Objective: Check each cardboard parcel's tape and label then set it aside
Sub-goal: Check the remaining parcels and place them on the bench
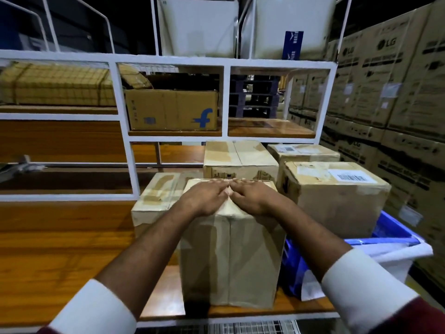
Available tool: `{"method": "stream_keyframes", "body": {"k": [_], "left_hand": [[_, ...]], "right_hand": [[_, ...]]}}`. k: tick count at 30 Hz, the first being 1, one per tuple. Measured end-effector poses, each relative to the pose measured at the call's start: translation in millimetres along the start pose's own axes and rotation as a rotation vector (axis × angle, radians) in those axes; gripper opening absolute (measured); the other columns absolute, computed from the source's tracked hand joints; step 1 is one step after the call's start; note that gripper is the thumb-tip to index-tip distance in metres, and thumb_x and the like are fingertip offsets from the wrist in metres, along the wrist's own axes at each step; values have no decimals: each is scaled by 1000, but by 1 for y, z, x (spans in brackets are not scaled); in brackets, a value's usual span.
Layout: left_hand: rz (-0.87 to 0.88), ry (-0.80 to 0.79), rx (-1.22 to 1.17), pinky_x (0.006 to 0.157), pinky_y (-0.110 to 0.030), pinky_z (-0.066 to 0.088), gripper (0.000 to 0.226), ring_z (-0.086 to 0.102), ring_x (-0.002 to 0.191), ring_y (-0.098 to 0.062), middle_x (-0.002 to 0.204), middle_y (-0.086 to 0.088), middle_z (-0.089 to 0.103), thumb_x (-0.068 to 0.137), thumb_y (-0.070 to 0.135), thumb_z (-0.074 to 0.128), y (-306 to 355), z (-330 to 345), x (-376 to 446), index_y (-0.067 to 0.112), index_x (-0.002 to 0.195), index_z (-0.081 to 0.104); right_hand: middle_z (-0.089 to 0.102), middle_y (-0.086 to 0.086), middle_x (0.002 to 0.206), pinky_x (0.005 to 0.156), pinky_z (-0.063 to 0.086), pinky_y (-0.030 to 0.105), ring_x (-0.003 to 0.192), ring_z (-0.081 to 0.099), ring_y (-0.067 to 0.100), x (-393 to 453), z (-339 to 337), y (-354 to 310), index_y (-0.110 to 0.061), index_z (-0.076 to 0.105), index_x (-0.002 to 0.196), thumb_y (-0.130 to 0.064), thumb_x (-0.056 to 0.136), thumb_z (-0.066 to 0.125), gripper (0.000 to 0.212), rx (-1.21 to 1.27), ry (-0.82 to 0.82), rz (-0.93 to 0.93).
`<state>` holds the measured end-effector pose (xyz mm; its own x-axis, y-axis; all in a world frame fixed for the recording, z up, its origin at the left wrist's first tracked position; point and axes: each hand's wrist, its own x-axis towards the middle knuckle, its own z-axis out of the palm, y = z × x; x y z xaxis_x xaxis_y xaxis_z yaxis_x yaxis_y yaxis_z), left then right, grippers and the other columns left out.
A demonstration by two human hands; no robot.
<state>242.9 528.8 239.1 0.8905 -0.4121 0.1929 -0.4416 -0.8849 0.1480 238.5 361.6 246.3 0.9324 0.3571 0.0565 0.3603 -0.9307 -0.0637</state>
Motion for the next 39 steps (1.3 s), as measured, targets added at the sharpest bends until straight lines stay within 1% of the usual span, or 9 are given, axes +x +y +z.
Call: {"method": "stream_keyframes", "body": {"k": [4, 10, 14, 18, 23, 29, 34, 36, 39], "left_hand": [[-125, 32, -14, 109, -37, 36, 44, 41, 136, -20, 153, 1, 42, 105, 39, 33, -18, -9, -28, 25, 146, 44], [-135, 46, -15, 121, -39, 17, 47, 24, 147, -14, 160, 7, 27, 107, 37, 28, -24, 0, -41, 28, 152, 32], [-104, 73, 63, 121, -43, 13, 46, 29, 144, -15, 158, 4, 33, 107, 36, 28, -9, -7, -43, 26, 150, 36], [27, 82, 12, 118, -32, 18, 48, 28, 145, -10, 158, 6, 31, 106, 39, 28, 26, 1, -61, 28, 152, 32], [12, 144, 62, 118, -29, 16, 49, 26, 145, -7, 159, 8, 30, 106, 43, 22, 26, 11, -64, 29, 153, 28], [-44, 250, 76, 119, -34, 12, 49, 21, 147, -8, 158, 12, 29, 104, 49, 22, -8, 16, -91, 36, 151, 31], [-29, 342, -180, 115, -30, 19, 44, 19, 145, -4, 154, 15, 35, 104, 39, 36, -28, 33, -104, 36, 148, 37], [-28, 390, -256, 117, -33, 21, 42, 18, 143, -1, 153, 14, 38, 104, 36, 40, -27, 35, -99, 35, 146, 42], [-25, 495, -382, 118, -40, 25, 47, 18, 144, -5, 156, 12, 31, 101, 31, 50, -28, 44, -100, 32, 147, 40]], "right_hand": [[40, 7, 154, 113, 33, 44, 138, 40, 25, -24, -5, 23, -18, 46, 141, -47, 103, 30, 50, -13, 29, 86], [17, 2, 164, 122, 15, 46, 150, 16, 18, -38, 4, 23, -19, 21, 157, -40, 106, 22, 55, -5, 39, 104], [25, 3, 162, 121, 18, 48, 147, 26, 21, -40, -4, 14, -19, 27, 155, -39, 105, 23, 53, -63, 45, 99], [29, 3, 160, 118, 23, 37, 145, 30, 19, -56, 0, -15, -19, 30, 154, -34, 106, 27, 50, 7, 60, -45], [29, 3, 160, 120, 21, 39, 147, 26, 14, -56, 16, -18, -18, 30, 154, -34, 105, 25, 52, -4, 157, -37], [32, -6, 159, 117, 24, 40, 144, 31, 14, -97, 7, 3, -28, 33, 152, -50, 104, 27, 53, -25, 226, 9], [33, -8, 158, 114, 20, 25, 146, 25, 9, -117, 23, 15, -29, 34, 153, -44, 102, 41, 53, 59, 346, -18], [33, -8, 158, 118, 17, 28, 146, 23, 7, -112, 30, 17, -29, 36, 151, -42, 101, 46, 53, 137, 391, -31], [27, -11, 160, 113, 29, 28, 143, 25, 3, -113, 52, 26, -29, 37, 151, -33, 94, 63, 62, 430, 557, -17]]}}
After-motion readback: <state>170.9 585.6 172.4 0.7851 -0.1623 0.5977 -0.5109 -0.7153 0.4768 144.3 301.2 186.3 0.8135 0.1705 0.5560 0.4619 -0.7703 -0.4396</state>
